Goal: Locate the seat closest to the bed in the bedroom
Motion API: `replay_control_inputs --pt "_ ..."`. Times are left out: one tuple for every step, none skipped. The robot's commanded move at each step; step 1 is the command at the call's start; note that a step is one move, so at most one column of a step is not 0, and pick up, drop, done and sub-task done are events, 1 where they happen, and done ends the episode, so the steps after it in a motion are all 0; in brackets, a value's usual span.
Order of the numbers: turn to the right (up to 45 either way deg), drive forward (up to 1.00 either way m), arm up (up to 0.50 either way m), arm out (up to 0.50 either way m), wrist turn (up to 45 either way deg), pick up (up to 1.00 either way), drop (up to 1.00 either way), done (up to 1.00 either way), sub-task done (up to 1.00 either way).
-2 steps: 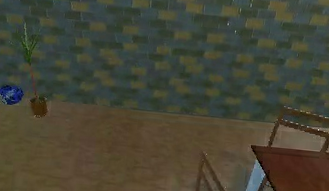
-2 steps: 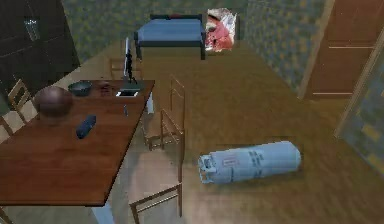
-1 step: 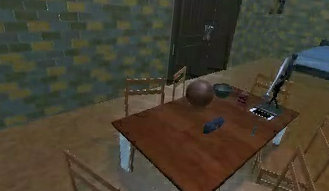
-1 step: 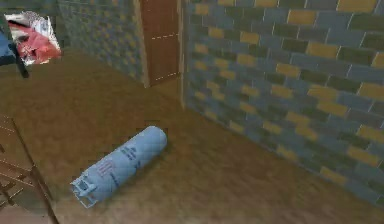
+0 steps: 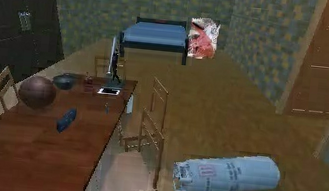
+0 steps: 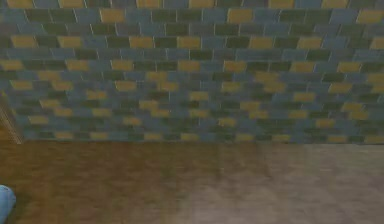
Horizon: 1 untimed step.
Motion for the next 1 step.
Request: replay_control_inputs --pt "45.0 0.00 0.00 0.00 0.0 0.00 0.00 0.00 0.00"
